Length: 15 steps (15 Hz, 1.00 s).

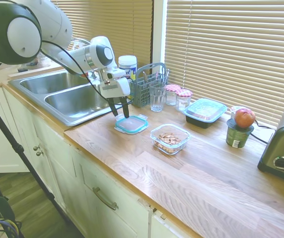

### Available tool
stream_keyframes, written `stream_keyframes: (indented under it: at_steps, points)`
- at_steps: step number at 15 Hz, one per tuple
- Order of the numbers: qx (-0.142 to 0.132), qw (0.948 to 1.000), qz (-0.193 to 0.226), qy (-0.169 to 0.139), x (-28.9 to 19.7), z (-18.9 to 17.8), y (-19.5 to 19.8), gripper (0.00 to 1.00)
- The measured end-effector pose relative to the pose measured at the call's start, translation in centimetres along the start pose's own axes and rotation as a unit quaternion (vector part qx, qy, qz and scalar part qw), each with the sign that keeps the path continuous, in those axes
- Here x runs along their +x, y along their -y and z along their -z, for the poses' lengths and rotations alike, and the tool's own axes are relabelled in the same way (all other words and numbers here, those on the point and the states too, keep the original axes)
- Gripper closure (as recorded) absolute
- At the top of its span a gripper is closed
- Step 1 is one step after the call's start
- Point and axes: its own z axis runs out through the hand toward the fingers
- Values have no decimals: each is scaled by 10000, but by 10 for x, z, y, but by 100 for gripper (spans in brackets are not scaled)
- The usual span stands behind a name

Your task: Cover the lid of the food container

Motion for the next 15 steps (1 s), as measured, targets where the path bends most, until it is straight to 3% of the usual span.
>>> stream_keyframes:
  at_steps: [9,10,15]
  points:
    - [-72,9999,-68,-27,9,-9,-2,0]
    - [-79,9999,-76,-32,11,-10,-2,100]
    - [-102,9999,-14,-47,16,-12,-4,100]
